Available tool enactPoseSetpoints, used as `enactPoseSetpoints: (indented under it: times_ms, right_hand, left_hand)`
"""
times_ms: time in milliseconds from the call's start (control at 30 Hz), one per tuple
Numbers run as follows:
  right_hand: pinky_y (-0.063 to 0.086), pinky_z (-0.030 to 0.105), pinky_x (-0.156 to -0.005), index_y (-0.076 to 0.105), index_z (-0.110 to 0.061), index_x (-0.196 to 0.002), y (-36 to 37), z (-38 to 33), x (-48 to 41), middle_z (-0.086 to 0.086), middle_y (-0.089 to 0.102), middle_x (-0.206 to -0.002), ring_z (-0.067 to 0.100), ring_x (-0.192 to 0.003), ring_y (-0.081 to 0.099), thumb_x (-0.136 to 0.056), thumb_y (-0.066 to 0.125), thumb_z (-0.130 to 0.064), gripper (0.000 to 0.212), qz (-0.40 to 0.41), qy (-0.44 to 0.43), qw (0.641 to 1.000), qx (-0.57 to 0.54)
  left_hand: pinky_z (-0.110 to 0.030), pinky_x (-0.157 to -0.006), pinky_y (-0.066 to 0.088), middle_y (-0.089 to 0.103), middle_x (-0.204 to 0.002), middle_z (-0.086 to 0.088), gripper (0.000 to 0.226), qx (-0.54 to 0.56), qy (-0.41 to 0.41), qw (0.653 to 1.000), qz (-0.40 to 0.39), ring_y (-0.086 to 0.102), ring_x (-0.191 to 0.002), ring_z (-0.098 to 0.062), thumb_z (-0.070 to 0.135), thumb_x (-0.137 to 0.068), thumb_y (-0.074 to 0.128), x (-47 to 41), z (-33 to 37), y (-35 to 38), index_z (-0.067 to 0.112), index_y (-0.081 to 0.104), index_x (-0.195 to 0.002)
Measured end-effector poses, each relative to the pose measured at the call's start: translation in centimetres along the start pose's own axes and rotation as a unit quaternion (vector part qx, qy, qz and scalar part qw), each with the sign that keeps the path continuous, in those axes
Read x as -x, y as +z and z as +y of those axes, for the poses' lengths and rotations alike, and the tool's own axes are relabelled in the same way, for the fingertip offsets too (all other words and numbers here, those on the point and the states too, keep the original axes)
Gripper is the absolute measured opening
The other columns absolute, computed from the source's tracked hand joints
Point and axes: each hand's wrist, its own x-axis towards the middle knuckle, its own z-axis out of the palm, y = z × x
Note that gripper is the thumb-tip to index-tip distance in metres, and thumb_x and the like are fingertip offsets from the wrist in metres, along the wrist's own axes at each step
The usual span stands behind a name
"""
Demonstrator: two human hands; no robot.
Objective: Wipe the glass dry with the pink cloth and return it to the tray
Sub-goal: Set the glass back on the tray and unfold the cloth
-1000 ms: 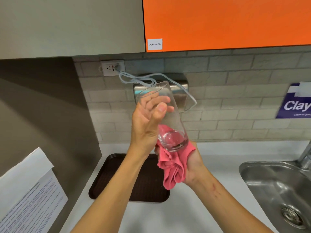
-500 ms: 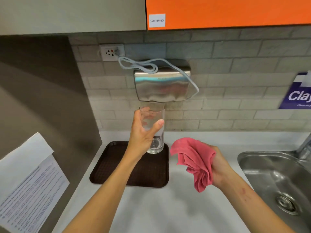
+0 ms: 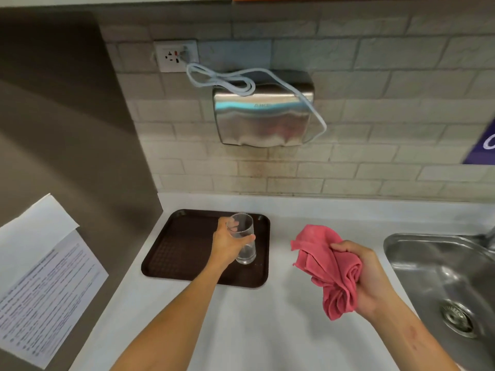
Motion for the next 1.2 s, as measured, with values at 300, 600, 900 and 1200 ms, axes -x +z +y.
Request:
enactPoseSetpoints:
  times_ms: [300,600,900,1200]
  right_hand:
    - [0.055,0.039,-0.056,0.074,-0.005,-0.091,0.2,-0.3,-0.8,0.017,0.071,-0.084,0.031,-0.063,0.068,-0.08,0.063,-0.018,0.02,0.012,0.008,1.0,-0.005]
    - [0.052,0.037,-0.06,0.078,-0.01,-0.07,0.9,0.0,-1.4,0.015,0.07,-0.079,0.031,-0.061,0.067,-0.081,0.061,-0.021,0.023,-0.01,0.019,1.0,-0.013]
    - [0.053,0.045,-0.07,0.073,-0.007,-0.084,1.1,-1.2,-1.0,0.018,0.069,-0.09,0.038,-0.074,0.066,-0.081,0.062,-0.024,0.02,-0.034,0.045,0.998,0.004]
    - [0.066,0.045,-0.084,0.081,0.005,-0.097,5.2,-2.4,-2.4,0.024,0.078,-0.098,0.036,-0.088,0.078,-0.099,0.056,-0.043,0.054,0.014,0.053,0.998,-0.021]
  left_hand:
    - [-0.006,-0.07,0.048,0.067,-0.124,-0.003,0.068,-0.07,-0.03,0.997,-0.026,0.066,-0.098,-0.003,0.018,-0.073,0.101,0.9,-3.3,3.1,0.02,0.051,-0.118]
    - [-0.024,-0.095,0.05,0.063,-0.127,-0.001,0.077,-0.08,-0.047,0.996,-0.017,0.065,-0.126,-0.024,0.014,-0.075,0.099,0.9,-4.5,3.6,0.02,0.047,-0.131]
    - [-0.041,-0.122,0.041,0.057,-0.15,-0.003,0.059,0.012,0.149,0.981,0.119,0.053,-0.14,-0.018,0.004,-0.095,0.078,5.6,4.5,-0.4,0.017,0.052,-0.147]
    - [-0.023,-0.123,0.034,0.047,-0.163,0.021,0.083,-0.079,0.238,0.959,-0.132,0.039,-0.151,0.004,0.07,-0.085,0.071,15.0,13.7,4.6,0.035,0.051,-0.157]
